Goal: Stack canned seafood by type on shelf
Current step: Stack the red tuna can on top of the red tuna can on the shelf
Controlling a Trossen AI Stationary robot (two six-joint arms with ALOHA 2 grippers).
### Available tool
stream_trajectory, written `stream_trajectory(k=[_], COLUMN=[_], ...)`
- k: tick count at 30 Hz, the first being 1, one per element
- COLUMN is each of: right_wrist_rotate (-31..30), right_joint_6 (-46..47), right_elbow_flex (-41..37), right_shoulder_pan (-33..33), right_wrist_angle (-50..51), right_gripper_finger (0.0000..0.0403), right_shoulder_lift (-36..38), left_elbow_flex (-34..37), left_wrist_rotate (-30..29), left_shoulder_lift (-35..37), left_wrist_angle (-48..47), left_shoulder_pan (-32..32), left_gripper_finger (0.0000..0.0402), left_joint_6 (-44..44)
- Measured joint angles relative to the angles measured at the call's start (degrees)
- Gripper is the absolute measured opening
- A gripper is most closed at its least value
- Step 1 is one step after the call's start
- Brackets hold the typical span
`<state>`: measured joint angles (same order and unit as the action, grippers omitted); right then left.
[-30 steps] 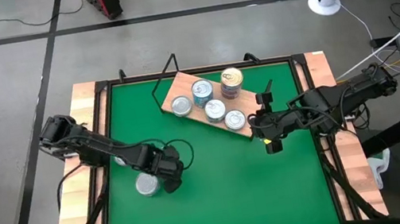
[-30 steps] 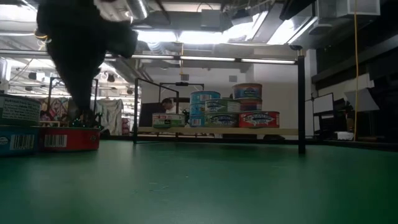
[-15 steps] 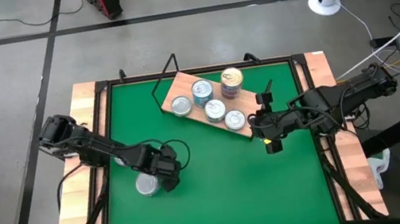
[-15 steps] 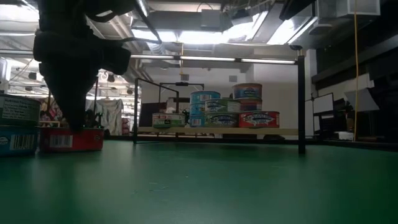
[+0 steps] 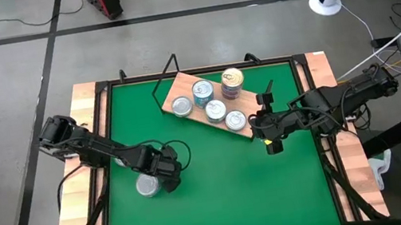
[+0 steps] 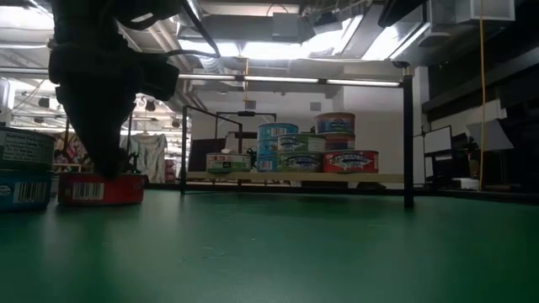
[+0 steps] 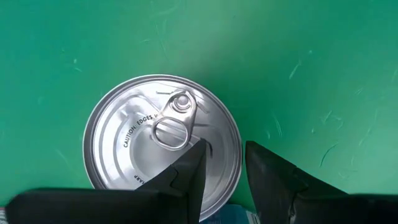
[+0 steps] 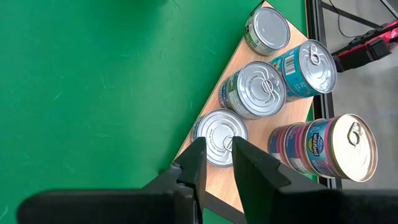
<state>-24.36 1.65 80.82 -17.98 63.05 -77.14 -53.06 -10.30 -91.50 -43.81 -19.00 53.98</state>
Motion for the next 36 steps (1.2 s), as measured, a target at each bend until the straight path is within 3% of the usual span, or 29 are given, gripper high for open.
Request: stream_trajectory(k=[8,36], right_wrist_rotate=[0.0,0.0], right_joint_6=[0.0,0.0], right_elbow_flex=[0.0,0.0], right_shoulder_pan=[0.0,0.0], right_wrist_angle=[0.0,0.0], right_gripper_finger=[0.0079,0.0079], right_shoulder_lift=[0.0,0.0], left_elbow_flex=[0.0,-0.9], left_wrist_rotate=[0.0,-1.9], left_shoulder_lift=[0.0,-0.3], left_wrist_angle=[0.0,4.2], left_shoulder_pan=[0.0,0.0], left_gripper_finger=[0.0109,0.0109], left_joint_6=[4.1,4.3])
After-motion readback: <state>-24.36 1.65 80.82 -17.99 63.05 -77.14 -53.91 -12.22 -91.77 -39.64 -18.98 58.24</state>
